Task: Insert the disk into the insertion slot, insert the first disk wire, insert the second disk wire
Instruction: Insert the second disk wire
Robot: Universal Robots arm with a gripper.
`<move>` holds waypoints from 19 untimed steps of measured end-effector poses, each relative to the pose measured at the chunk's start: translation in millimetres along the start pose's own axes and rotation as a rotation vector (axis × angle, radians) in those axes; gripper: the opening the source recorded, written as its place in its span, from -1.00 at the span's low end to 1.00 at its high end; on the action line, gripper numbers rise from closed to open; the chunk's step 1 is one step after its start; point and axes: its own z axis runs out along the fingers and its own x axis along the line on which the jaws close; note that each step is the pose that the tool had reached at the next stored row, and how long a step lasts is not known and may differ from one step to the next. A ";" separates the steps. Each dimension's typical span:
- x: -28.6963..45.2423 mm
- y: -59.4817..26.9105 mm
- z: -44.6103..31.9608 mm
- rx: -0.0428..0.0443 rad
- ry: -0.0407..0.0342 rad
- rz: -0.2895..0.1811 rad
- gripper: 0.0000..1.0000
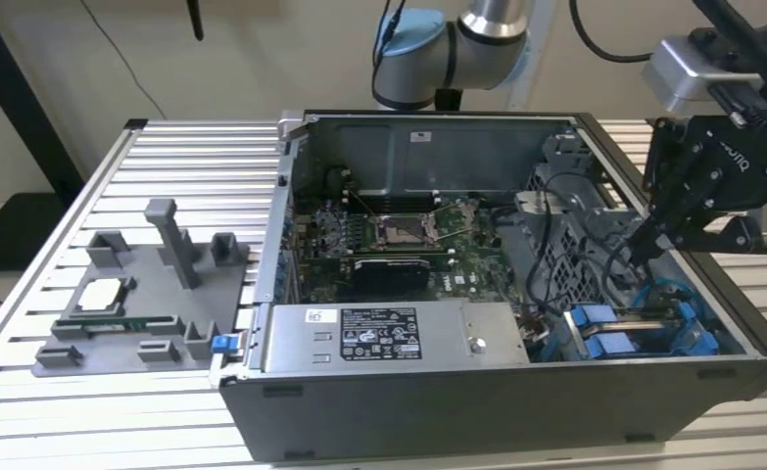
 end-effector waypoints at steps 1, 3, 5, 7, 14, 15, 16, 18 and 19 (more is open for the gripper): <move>2.4 3.9 0.5 0.0000 0.0001 0.000 -1.00; 7.2 8.7 2.3 0.0041 -0.0003 -0.001 -1.00; 11.7 12.5 3.8 0.0132 -0.0009 -0.002 -1.00; 16.5 16.2 5.4 0.0223 -0.0014 -0.003 -1.00; 27.0 18.8 10.8 0.0515 -0.0026 -0.008 -1.00; 27.2 18.7 11.8 0.0563 -0.0027 -0.008 -1.00; 27.3 18.6 12.8 0.0596 -0.0030 -0.009 -1.00; 27.7 18.4 15.0 0.0665 -0.0032 -0.010 -1.00; 27.8 18.3 16.1 0.0697 -0.0033 -0.010 -1.00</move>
